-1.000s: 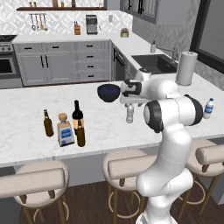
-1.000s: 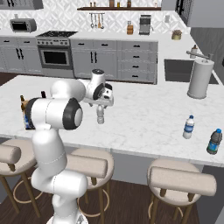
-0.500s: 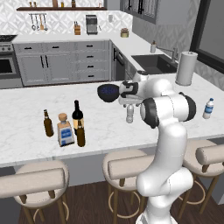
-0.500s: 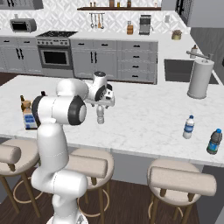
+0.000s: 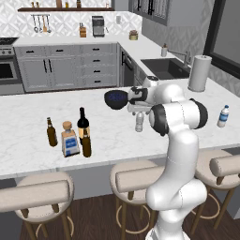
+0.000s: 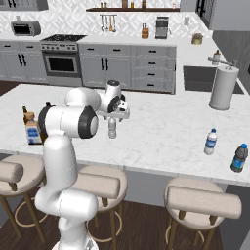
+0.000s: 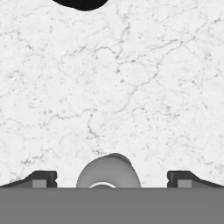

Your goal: Move the plastic bottles in the middle to the plastics group, and the glass bottles in the middle to the glass group.

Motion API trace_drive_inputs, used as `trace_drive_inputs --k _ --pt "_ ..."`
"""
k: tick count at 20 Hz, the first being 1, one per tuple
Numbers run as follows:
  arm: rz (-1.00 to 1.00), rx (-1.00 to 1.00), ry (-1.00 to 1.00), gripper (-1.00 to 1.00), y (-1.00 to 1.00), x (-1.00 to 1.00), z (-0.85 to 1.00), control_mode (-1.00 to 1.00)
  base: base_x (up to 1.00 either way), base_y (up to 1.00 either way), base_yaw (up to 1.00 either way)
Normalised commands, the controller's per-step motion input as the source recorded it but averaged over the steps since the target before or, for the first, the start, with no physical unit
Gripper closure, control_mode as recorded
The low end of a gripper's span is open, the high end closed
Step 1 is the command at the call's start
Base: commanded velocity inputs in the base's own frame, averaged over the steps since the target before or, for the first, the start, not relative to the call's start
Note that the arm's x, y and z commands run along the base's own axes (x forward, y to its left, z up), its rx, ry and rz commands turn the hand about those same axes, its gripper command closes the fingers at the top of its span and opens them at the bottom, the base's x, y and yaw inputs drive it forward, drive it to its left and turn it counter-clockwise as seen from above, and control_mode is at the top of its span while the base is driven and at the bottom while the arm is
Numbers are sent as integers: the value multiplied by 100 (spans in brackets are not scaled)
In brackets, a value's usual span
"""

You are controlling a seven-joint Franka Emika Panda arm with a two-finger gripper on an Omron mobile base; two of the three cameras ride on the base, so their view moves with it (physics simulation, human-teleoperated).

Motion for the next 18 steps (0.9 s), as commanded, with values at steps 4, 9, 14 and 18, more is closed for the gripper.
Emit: trace_drive_inputs --k 4,9,14,18 --pt "0 0 0 100 0 0 -15 -100 0 0 0" --pt "0 0 0 100 1 -17 -18 -100 0 0 0" --pt "0 0 -3 100 -9 -23 -7 -100 0 0 0" --pt "0 0 -11 100 -48 -47 30 -100 0 0 0"
